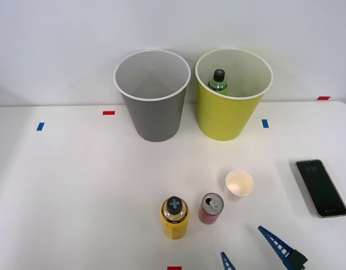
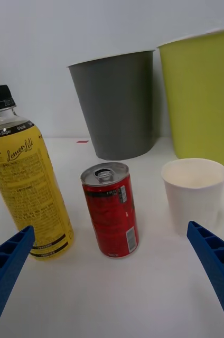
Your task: Put cans in the gray bin, plastic bottles in the light green bin
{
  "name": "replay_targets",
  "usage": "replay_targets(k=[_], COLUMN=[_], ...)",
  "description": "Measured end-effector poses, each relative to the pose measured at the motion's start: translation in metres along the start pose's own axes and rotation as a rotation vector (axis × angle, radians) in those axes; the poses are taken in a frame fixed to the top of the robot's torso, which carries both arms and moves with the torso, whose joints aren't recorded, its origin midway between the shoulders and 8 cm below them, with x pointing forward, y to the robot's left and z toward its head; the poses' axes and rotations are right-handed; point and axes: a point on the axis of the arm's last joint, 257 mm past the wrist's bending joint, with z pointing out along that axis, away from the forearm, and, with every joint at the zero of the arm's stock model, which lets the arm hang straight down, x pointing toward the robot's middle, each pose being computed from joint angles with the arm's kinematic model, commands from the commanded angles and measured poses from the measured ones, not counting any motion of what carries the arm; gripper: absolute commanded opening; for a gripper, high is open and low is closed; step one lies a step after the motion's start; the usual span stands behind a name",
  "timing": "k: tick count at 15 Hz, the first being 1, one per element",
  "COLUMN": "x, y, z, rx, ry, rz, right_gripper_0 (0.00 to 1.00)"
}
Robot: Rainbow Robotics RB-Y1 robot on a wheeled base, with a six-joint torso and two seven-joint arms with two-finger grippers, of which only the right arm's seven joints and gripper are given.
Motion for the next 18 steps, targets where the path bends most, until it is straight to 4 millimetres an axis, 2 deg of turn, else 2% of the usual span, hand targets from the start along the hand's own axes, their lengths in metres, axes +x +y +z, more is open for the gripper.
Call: replay_targets(k=[2, 7, 18], x=[0.002, 0.019, 0.033], y=[0.004, -0.001, 0.008], z=[0.015, 0.053, 0.098], rx=[-0.023, -0.046, -0.071], ry=[-0.016, -0.038, -0.016], rz=[-0.003, -0.029, -0.063], right_gripper_0=[1.00, 1.00, 1.00])
